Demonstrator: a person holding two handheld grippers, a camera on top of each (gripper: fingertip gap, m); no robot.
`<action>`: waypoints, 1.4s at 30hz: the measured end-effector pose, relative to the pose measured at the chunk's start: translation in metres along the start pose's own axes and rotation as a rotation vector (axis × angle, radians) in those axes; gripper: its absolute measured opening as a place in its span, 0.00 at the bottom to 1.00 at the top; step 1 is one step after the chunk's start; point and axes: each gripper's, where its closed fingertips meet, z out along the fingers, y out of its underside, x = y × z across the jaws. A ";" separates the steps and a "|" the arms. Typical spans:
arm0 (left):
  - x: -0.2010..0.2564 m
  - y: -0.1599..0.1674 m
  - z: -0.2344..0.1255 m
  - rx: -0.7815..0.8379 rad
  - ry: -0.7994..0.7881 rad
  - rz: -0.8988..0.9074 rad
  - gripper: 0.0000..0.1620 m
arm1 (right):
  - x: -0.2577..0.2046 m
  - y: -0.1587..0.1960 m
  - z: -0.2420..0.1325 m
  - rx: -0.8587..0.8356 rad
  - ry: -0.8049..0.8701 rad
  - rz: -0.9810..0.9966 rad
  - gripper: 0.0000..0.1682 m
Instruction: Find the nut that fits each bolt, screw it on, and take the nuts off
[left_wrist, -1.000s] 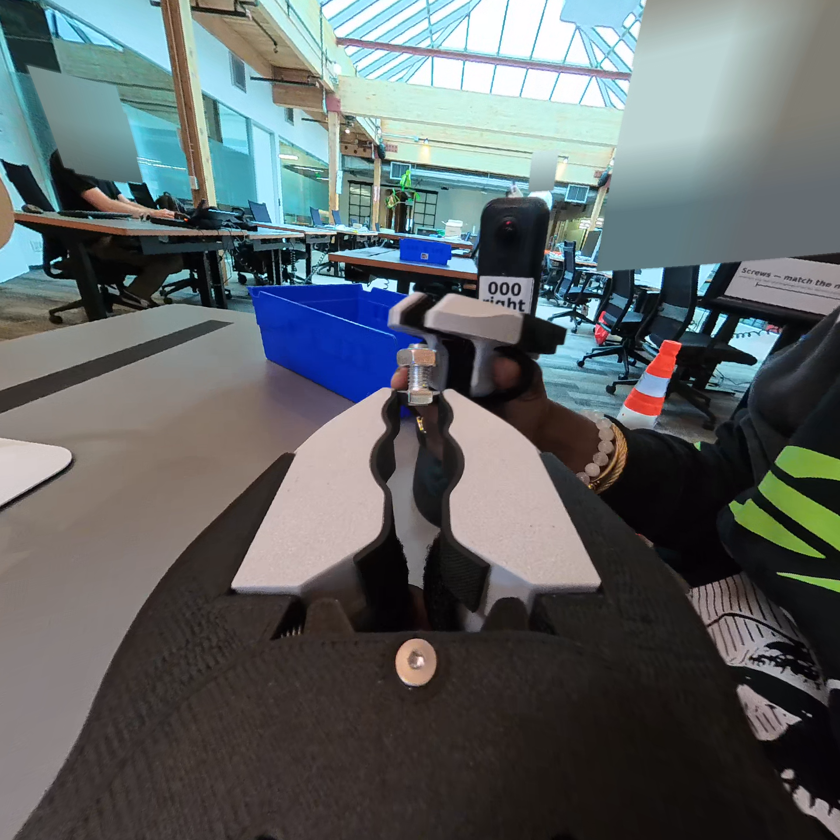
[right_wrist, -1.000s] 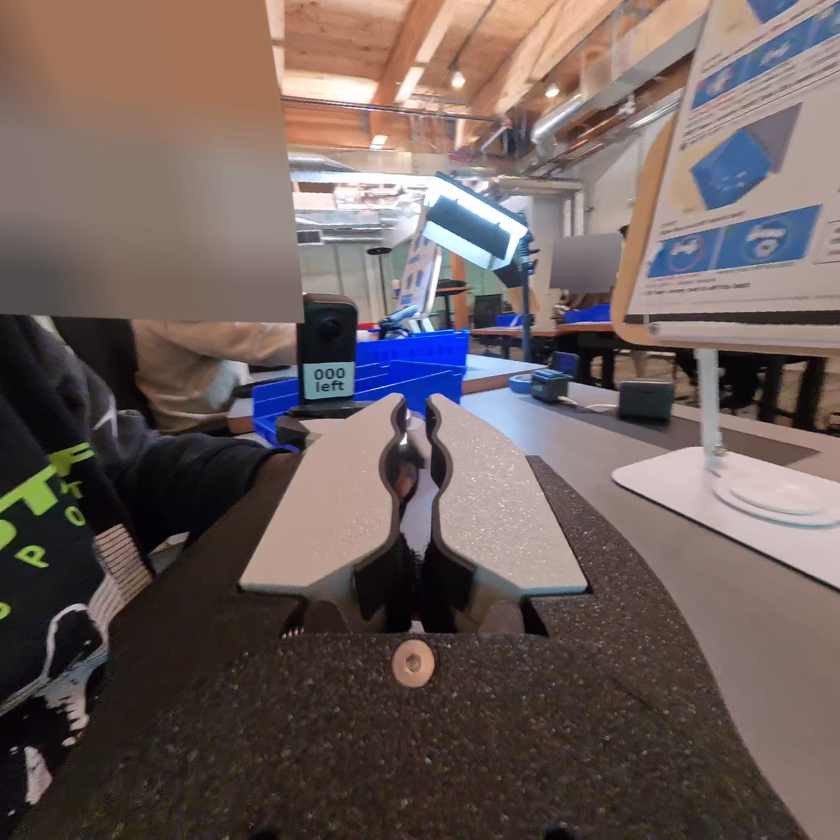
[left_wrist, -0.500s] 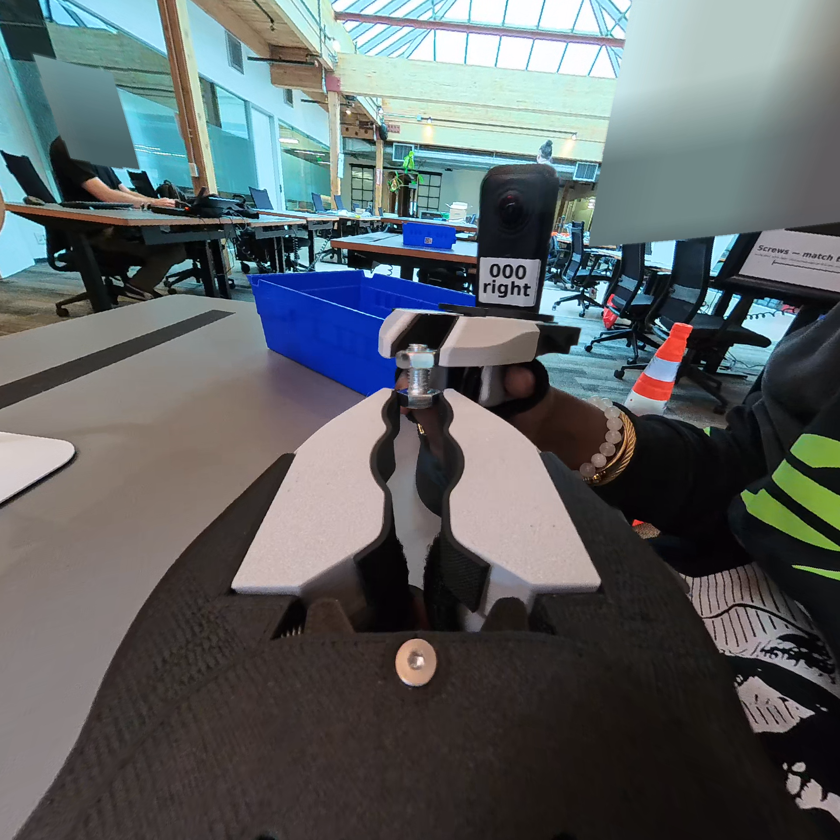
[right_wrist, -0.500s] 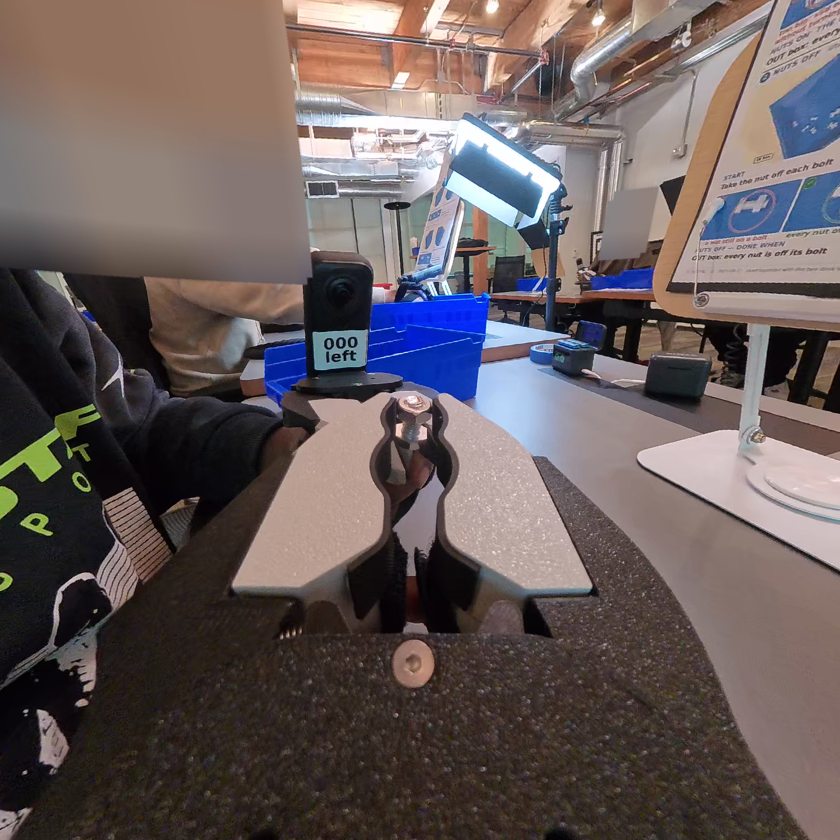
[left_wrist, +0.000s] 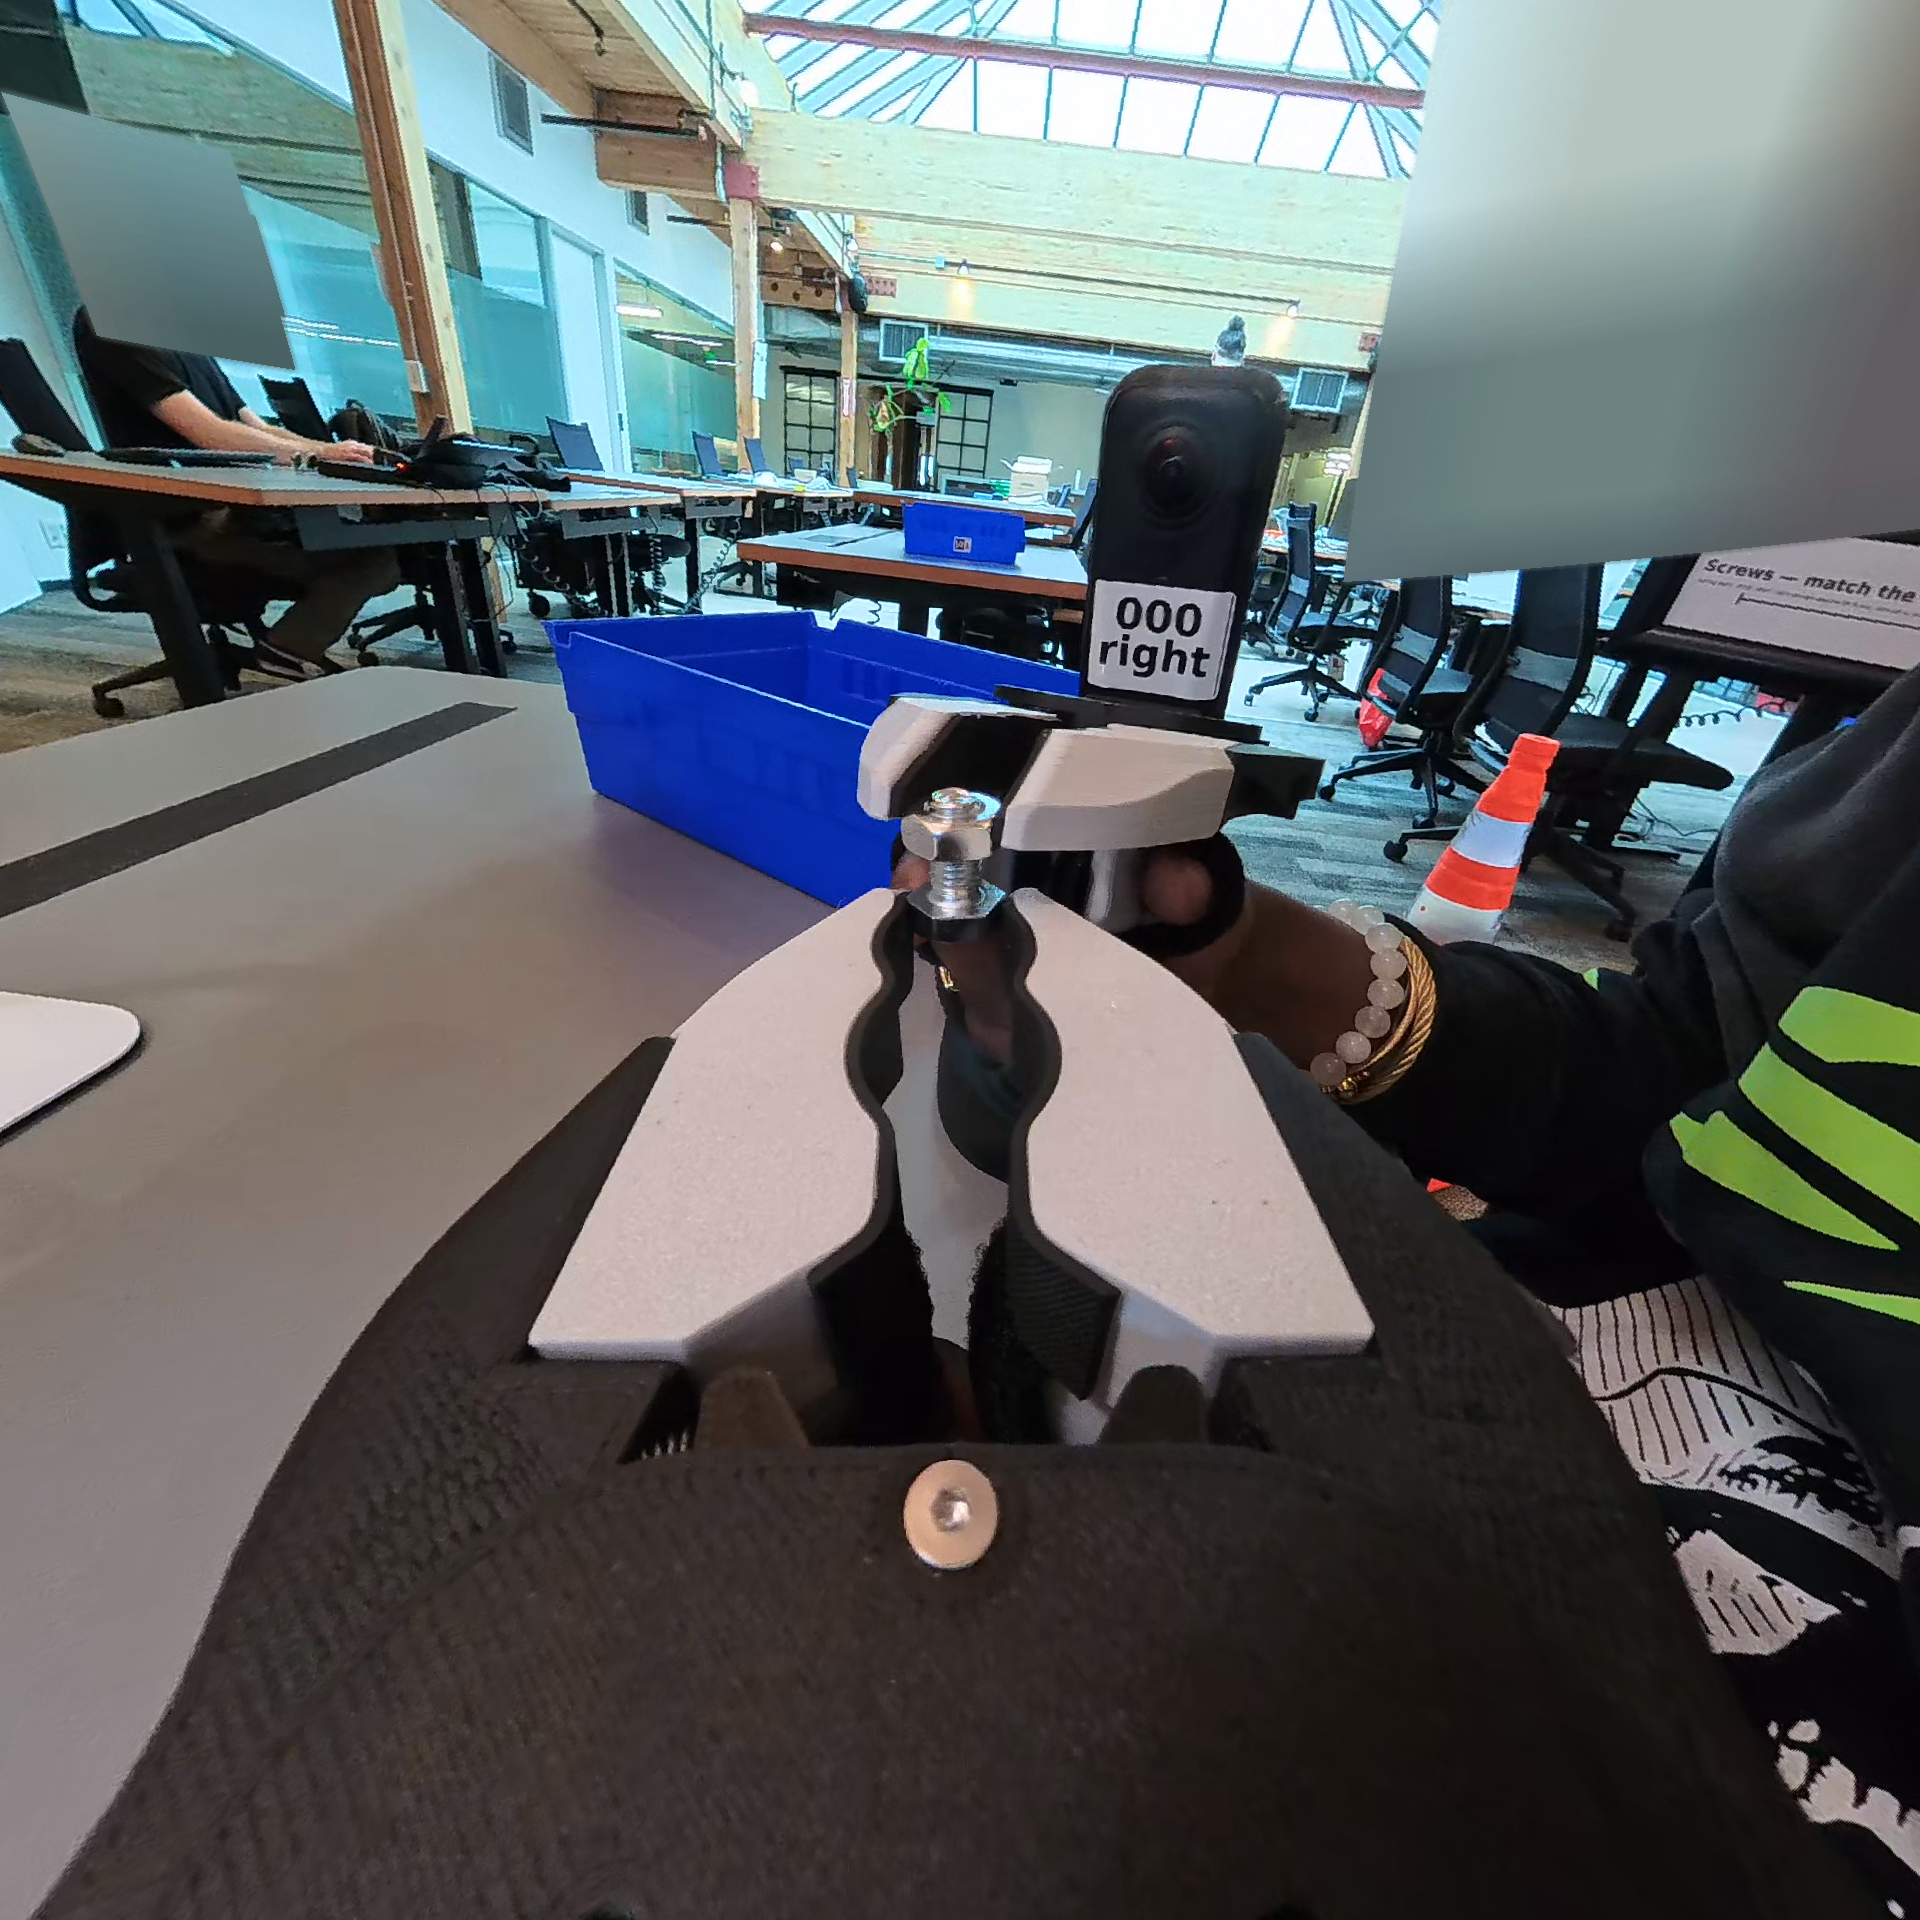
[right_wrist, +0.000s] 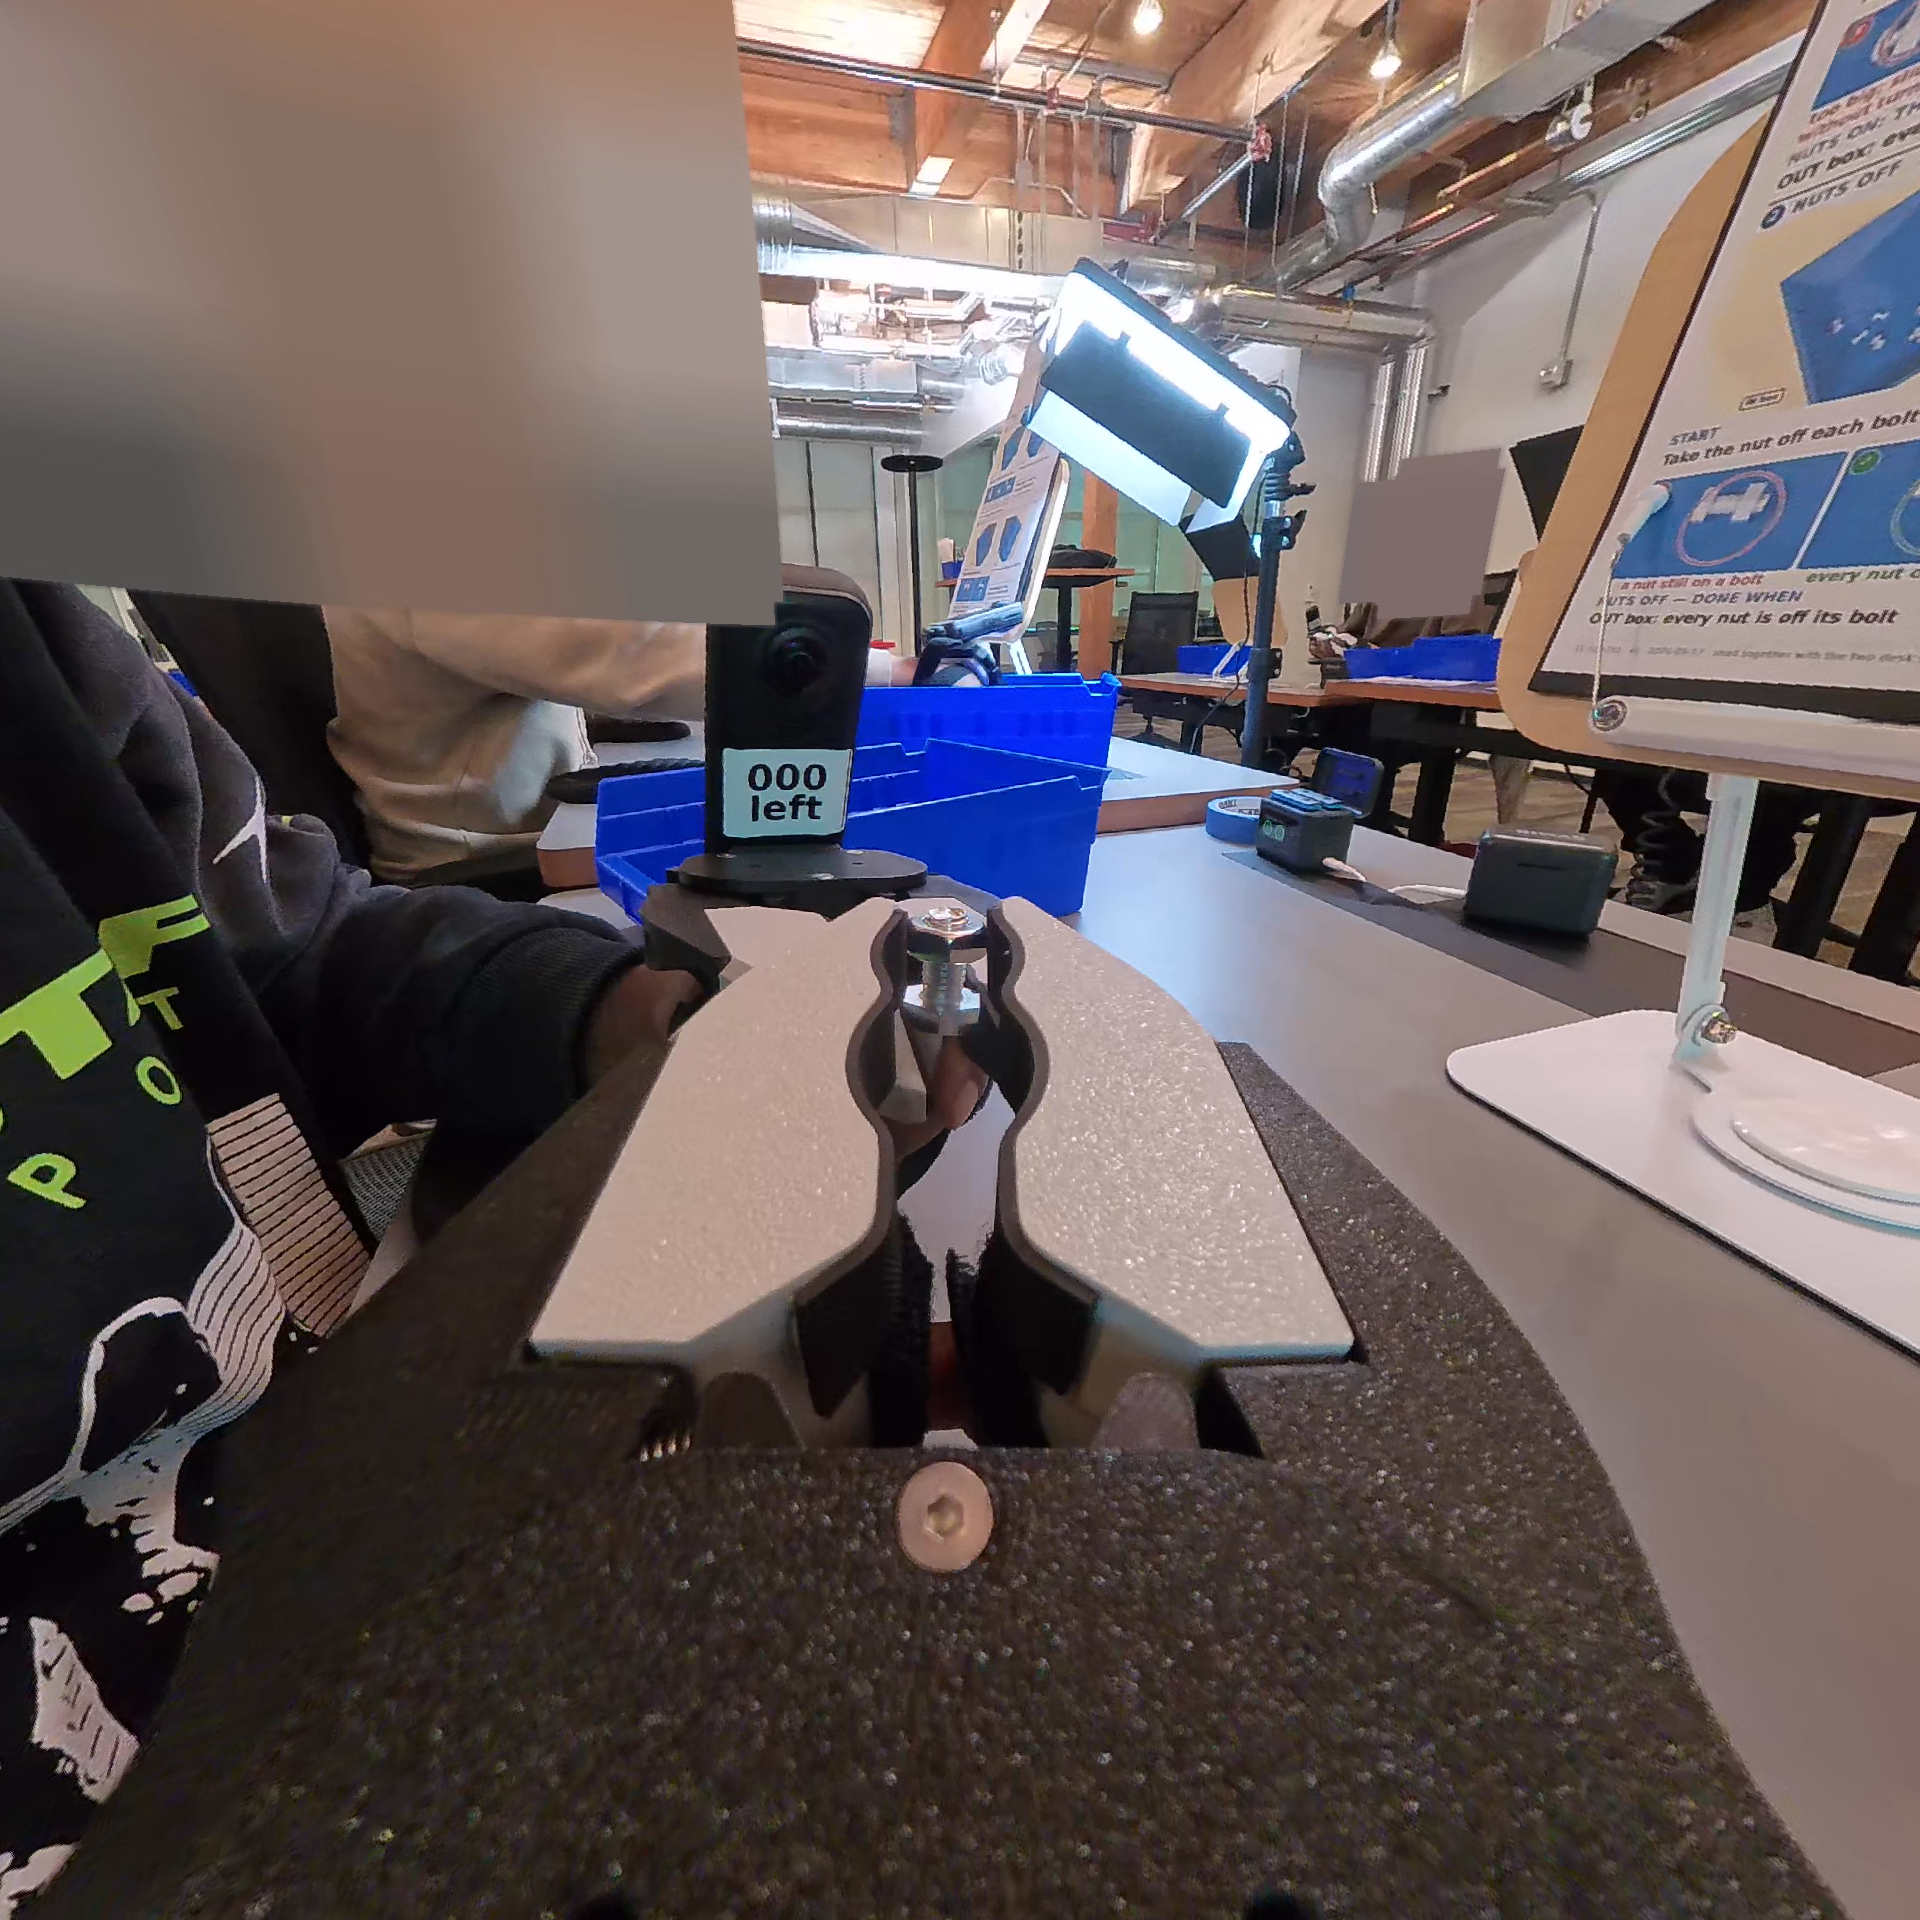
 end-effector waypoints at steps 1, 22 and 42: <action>0.000 0.000 0.000 -0.001 0.000 0.001 0.10 | 0.000 0.000 0.000 0.000 0.000 -0.001 0.09; -0.003 -0.019 -0.009 0.104 -0.010 -0.007 0.09 | 0.019 -0.012 -0.015 0.074 0.069 0.101 0.03; 0.000 -0.018 -0.007 0.101 0.005 -0.006 0.10 | 0.008 -0.011 -0.009 0.061 0.018 0.072 0.04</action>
